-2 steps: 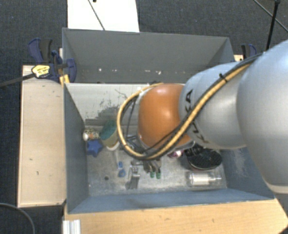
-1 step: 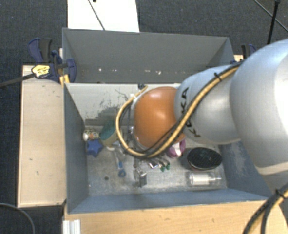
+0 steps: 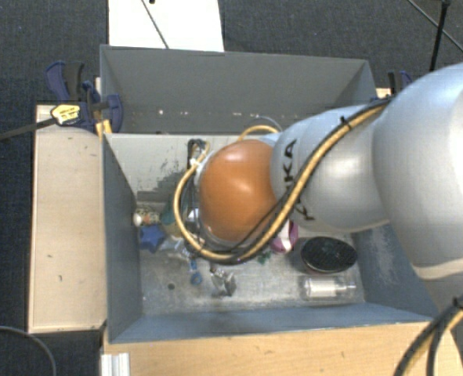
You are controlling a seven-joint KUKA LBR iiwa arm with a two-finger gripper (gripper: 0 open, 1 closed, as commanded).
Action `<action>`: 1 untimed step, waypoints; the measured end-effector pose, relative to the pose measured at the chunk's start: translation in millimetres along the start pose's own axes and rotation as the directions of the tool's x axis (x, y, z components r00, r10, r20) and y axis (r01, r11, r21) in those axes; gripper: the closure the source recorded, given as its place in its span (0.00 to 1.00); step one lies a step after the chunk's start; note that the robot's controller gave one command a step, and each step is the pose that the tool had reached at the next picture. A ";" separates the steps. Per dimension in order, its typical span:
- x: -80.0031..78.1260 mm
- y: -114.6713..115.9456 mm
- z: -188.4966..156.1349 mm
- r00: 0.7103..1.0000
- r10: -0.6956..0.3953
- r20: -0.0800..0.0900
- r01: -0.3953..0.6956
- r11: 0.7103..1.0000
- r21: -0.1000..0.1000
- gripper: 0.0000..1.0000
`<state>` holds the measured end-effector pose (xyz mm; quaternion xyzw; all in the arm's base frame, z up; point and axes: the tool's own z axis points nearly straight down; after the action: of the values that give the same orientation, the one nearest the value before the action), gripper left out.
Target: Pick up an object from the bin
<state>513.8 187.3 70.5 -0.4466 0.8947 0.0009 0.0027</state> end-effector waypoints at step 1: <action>0.8 -0.4 0.3 1.000 0.009 -0.002 -0.009 1.000 -0.001 1.00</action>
Offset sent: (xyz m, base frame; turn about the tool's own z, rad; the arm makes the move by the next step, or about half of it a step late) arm 0.0000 0.0000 0.0000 0.0000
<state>513.7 186.4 70.3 -0.4427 0.8967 0.0009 0.0014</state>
